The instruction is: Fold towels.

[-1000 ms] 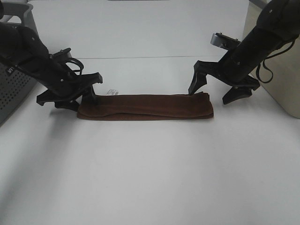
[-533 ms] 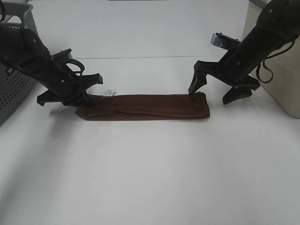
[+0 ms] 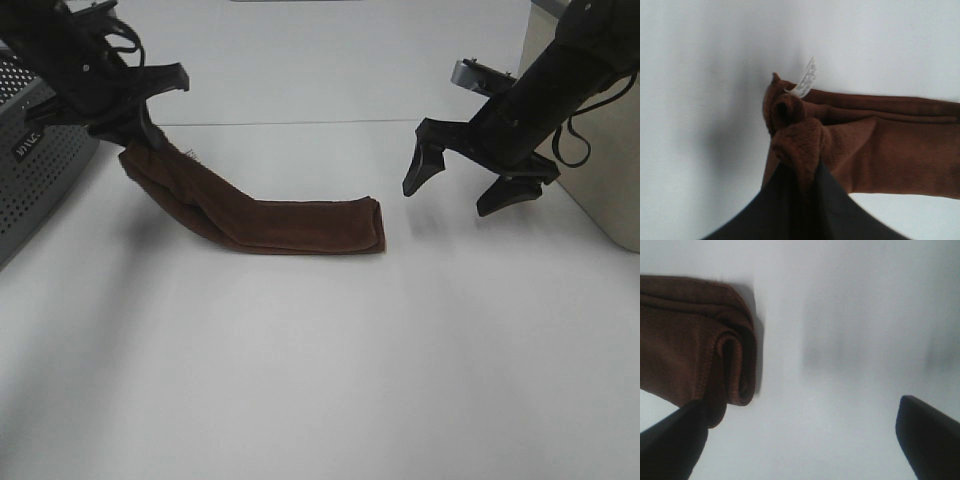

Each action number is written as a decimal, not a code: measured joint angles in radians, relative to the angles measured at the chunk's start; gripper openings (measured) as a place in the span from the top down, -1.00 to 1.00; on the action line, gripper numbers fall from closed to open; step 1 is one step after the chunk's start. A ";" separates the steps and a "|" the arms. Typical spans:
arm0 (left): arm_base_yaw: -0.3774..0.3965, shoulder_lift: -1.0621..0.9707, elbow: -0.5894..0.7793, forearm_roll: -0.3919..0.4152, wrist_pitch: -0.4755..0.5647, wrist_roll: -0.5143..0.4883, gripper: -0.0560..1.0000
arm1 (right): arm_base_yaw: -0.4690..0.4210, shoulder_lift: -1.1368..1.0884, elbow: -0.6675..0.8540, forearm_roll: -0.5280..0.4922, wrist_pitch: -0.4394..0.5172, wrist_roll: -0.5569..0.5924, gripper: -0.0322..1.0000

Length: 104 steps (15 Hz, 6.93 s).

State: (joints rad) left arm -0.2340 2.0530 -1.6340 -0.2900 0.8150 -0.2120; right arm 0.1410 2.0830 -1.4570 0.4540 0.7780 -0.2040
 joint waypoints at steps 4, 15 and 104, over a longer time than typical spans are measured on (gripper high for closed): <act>-0.158 0.051 -0.126 -0.038 0.004 -0.055 0.77 | 0.000 -0.066 0.000 0.003 0.020 0.000 -0.92; -0.328 0.279 -0.374 -0.164 -0.098 -0.157 -0.39 | 0.000 -0.087 0.000 0.027 0.059 0.002 -0.92; 0.213 -2.057 1.124 0.130 0.243 0.386 -0.41 | -0.103 -2.082 0.949 -0.359 0.292 0.134 -0.92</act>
State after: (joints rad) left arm -0.0210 -0.0040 -0.5100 -0.1600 1.0580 0.1740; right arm 0.0380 0.0010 -0.5080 0.0950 1.0700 -0.0700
